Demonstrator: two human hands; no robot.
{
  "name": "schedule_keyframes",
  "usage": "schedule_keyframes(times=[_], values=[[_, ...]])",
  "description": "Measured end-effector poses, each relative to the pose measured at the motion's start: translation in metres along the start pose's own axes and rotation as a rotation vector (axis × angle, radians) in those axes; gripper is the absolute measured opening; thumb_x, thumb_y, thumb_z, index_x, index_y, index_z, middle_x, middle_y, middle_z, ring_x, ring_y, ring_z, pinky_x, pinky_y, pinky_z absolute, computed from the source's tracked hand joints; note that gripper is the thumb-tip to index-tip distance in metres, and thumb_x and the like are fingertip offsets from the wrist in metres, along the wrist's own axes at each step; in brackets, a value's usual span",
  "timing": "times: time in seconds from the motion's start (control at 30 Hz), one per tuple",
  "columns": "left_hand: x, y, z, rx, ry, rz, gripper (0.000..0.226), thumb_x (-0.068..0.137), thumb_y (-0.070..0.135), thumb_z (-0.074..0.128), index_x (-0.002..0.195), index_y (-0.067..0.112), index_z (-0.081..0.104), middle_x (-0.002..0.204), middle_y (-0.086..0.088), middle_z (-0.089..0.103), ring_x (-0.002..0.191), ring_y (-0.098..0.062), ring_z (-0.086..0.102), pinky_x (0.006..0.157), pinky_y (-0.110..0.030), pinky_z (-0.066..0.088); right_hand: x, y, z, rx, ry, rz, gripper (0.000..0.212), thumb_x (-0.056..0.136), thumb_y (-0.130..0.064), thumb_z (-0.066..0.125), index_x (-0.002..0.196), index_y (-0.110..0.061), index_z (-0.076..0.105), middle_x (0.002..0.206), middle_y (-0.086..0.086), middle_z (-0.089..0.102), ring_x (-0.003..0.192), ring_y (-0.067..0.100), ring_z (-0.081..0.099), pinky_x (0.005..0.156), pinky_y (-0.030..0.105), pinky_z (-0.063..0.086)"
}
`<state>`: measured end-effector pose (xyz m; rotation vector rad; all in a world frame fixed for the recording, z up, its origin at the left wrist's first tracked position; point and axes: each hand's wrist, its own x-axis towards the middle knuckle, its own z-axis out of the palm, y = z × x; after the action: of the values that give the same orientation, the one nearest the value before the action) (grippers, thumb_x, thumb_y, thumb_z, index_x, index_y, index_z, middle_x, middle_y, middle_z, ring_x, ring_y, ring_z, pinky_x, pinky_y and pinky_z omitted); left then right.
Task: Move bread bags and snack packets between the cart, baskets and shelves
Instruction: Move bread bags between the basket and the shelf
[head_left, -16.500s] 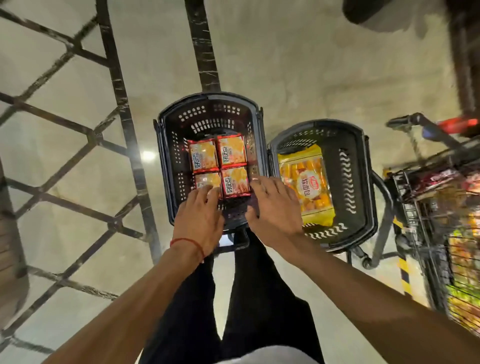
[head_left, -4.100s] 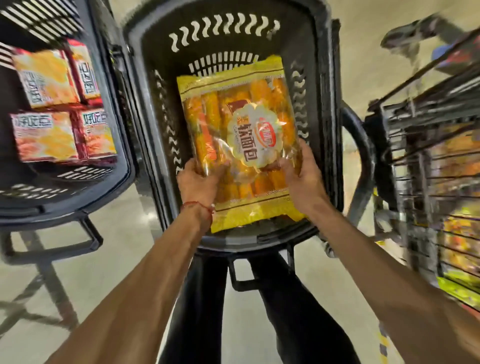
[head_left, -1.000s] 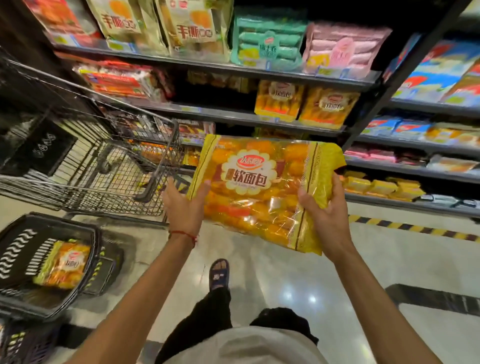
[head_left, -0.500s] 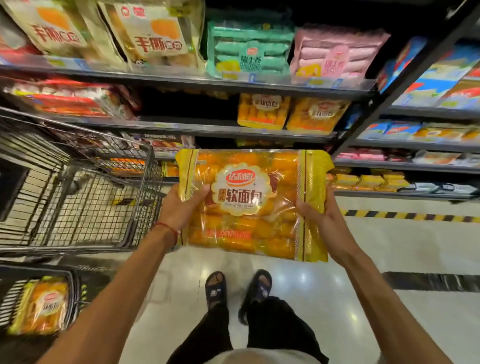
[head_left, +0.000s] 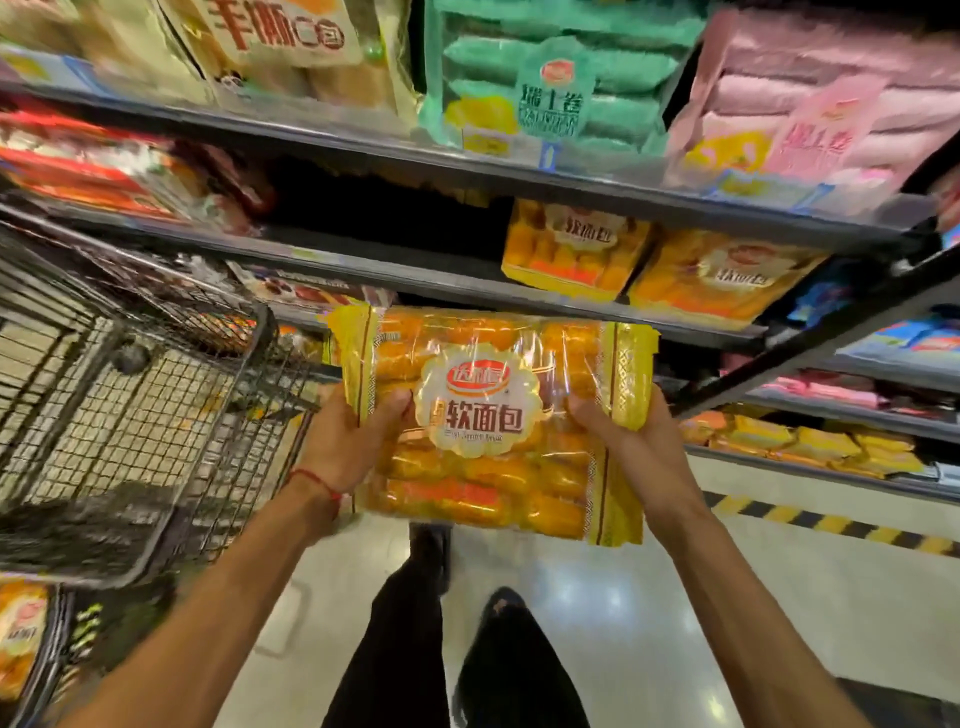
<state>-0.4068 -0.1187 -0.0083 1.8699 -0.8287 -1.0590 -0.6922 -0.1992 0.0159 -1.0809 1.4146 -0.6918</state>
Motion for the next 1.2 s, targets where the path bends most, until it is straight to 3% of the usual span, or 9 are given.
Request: schedule_keyframes(times=[0.1,0.23,0.47,0.6,0.8,0.9,1.0,1.1,1.2], values=[[0.049,-0.028,0.015,0.004,-0.028,0.045,0.034,0.095,0.04,0.064,0.126,0.028,0.066,0.111,0.015,0.075,0.099,0.005,0.07,0.084,-0.02,0.057,0.055,0.025,0.017,-0.005,0.044,-0.049,0.051,0.086,-0.04,0.082,0.131,-0.032,0.061,0.113,-0.011,0.076,0.092,0.0,0.074,0.065,0.015,0.057],[0.114,-0.074,0.027,-0.021,0.058,0.152,0.046,0.093,0.044,0.071,0.133,0.026,0.06,0.12,0.012,0.072,0.106,0.002,0.068,0.083,-0.013,0.054,0.123,0.071,0.049,-0.04,0.107,-0.157,0.054,0.083,-0.049,0.083,0.131,-0.035,0.062,0.113,-0.017,0.075,0.103,0.004,0.072,0.089,0.034,0.059],[0.205,-0.164,0.046,-0.086,0.113,0.389,0.053,0.092,0.039,0.073,0.14,0.021,0.058,0.128,0.006,0.071,0.118,-0.012,0.067,0.1,-0.041,0.056,0.2,0.163,0.103,0.008,0.166,-0.43,0.057,0.085,-0.047,0.077,0.136,-0.038,0.052,0.11,-0.033,0.07,0.104,-0.007,0.068,0.081,0.018,0.054],[0.231,-0.188,0.052,-0.168,0.168,0.514,0.048,0.092,0.031,0.076,0.136,0.019,0.061,0.127,0.002,0.072,0.119,-0.018,0.068,0.099,-0.045,0.054,0.226,0.188,0.117,0.048,0.185,-0.591,0.06,0.085,-0.043,0.078,0.138,-0.033,0.051,0.116,-0.025,0.071,0.108,-0.001,0.07,0.089,0.027,0.058],[0.225,-0.178,0.042,-0.228,0.277,0.512,0.045,0.077,0.052,0.085,0.116,0.036,0.071,0.118,0.001,0.075,0.107,-0.012,0.072,0.094,-0.043,0.059,0.224,0.176,0.12,0.043,0.157,-0.685,0.053,0.085,-0.048,0.079,0.132,-0.036,0.057,0.114,-0.024,0.072,0.106,-0.002,0.069,0.096,0.039,0.058],[0.213,-0.16,0.034,-0.258,0.302,0.52,0.047,0.078,0.037,0.084,0.119,0.025,0.068,0.109,0.005,0.078,0.1,-0.01,0.074,0.091,-0.042,0.061,0.215,0.161,0.119,-0.021,0.173,-0.724,0.051,0.081,-0.07,0.076,0.121,-0.039,0.066,0.123,-0.013,0.069,0.121,0.009,0.061,0.102,0.044,0.052],[0.206,-0.14,0.026,-0.31,0.345,0.558,0.055,0.078,0.031,0.086,0.126,0.016,0.062,0.114,0.0,0.076,0.104,-0.016,0.073,0.095,-0.048,0.058,0.202,0.141,0.118,-0.088,0.238,-0.749,0.056,0.071,-0.072,0.073,0.11,-0.033,0.07,0.134,0.001,0.052,0.124,0.005,0.034,0.101,0.026,0.037],[0.203,-0.117,0.02,-0.389,0.353,0.595,0.031,0.088,0.026,0.079,0.116,0.021,0.067,0.103,0.007,0.079,0.096,-0.008,0.074,0.088,-0.038,0.06,0.19,0.123,0.121,-0.089,0.278,-0.747,0.057,0.075,-0.063,0.082,0.121,-0.034,0.064,0.129,-0.003,0.048,0.127,0.016,0.043,0.114,0.045,0.04],[0.196,-0.096,0.011,-0.469,0.364,0.625,0.065,0.076,0.049,0.085,0.127,0.016,0.063,0.119,-0.004,0.075,0.106,-0.019,0.073,0.094,-0.047,0.058,0.183,0.104,0.125,0.013,0.231,-0.734,0.07,0.067,-0.079,0.077,0.125,-0.041,0.063,0.133,-0.008,0.058,0.125,0.018,0.057,0.111,0.055,0.045]])
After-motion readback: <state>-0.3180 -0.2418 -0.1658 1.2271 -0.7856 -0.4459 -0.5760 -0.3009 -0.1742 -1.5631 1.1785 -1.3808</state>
